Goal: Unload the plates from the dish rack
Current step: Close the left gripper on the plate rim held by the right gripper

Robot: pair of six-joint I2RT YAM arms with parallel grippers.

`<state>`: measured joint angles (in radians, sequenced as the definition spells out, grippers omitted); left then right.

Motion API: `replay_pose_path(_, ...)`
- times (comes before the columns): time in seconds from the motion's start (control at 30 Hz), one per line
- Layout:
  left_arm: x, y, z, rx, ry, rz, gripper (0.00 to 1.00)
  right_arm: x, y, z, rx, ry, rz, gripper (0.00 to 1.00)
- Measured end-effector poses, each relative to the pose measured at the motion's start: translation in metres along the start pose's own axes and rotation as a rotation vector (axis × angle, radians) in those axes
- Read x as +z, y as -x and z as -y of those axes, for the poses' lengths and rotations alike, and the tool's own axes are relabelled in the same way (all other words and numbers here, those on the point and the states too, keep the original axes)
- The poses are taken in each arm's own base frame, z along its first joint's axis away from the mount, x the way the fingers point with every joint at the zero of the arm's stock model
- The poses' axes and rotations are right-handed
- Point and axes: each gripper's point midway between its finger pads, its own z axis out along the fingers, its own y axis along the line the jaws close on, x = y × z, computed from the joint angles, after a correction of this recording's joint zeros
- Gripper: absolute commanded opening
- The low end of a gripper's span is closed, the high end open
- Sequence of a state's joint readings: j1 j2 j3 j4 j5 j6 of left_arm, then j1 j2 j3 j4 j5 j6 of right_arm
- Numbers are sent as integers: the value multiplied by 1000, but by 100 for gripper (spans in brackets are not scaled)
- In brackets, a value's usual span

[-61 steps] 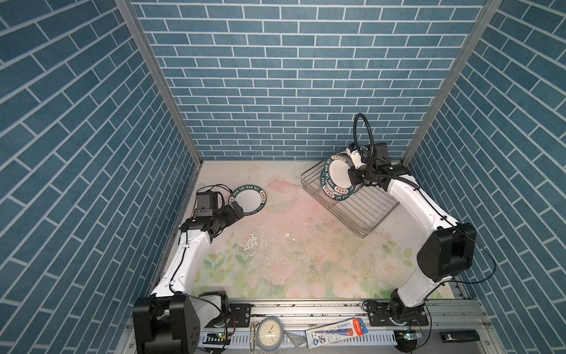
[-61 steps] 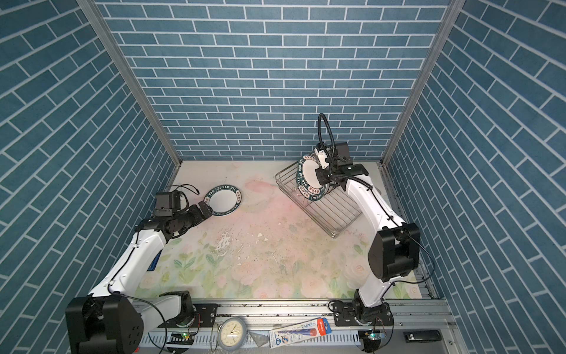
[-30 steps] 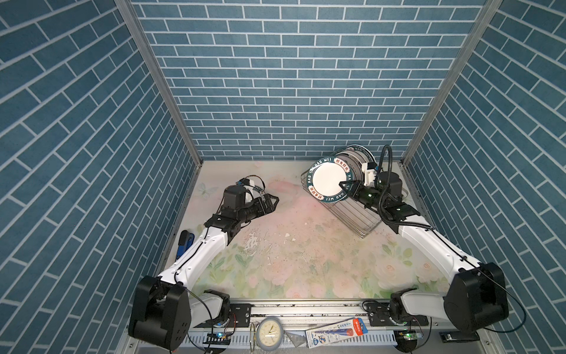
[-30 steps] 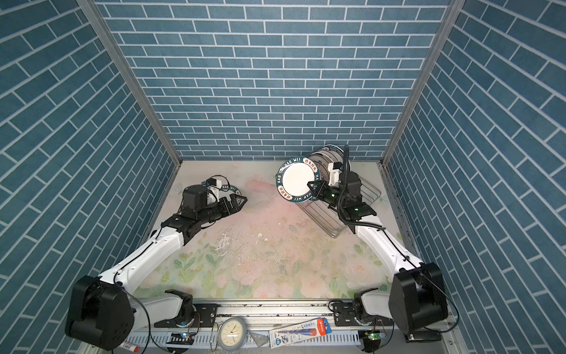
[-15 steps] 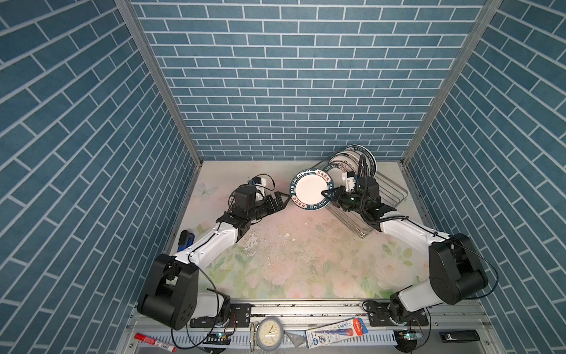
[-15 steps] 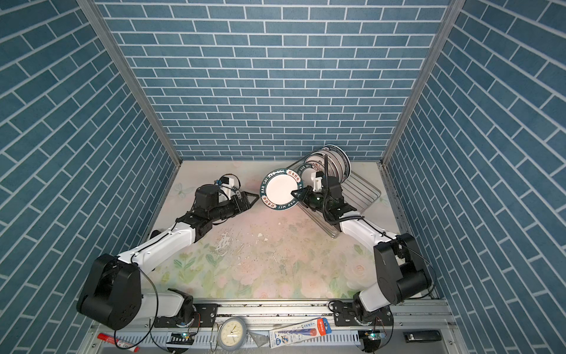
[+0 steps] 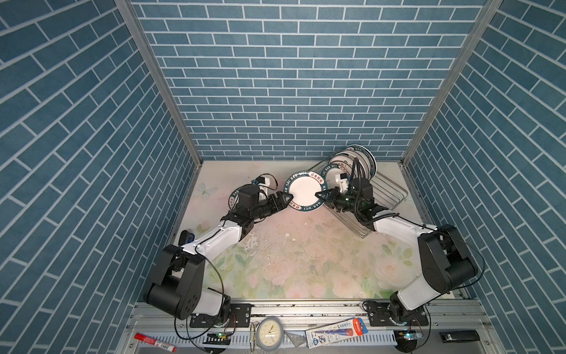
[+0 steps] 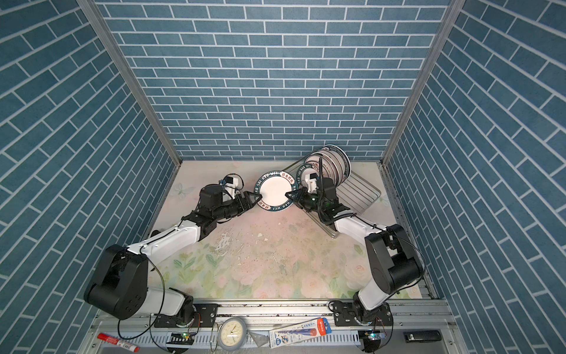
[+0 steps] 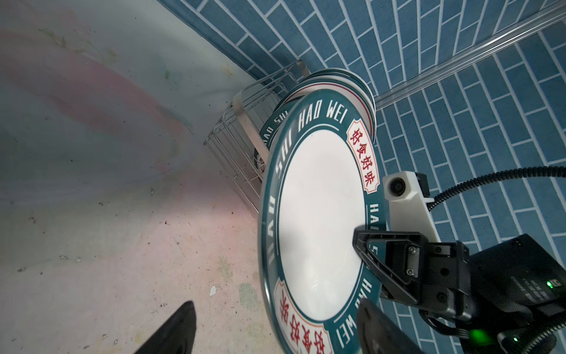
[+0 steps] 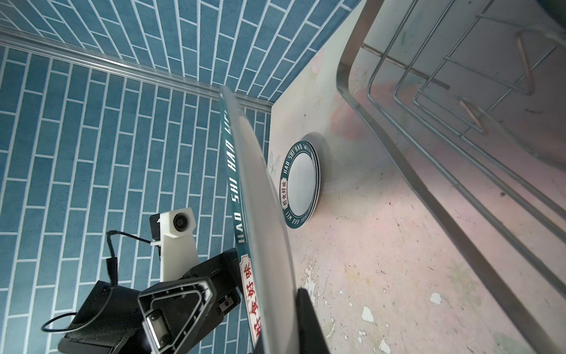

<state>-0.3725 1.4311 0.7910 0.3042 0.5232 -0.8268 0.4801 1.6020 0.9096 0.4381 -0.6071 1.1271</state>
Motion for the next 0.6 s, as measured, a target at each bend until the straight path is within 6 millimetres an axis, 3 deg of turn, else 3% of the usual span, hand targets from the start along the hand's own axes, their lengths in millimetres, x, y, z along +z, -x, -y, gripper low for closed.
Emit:
replay_pose_path(0.3,4,2,7,-9,-43,-1,43,8,-13,-4,-6,23,-49,0)
replay_pose_path(0.6,4,4,1,-31,-32,5,19,16,-12,-15,-22,44,-67,0)
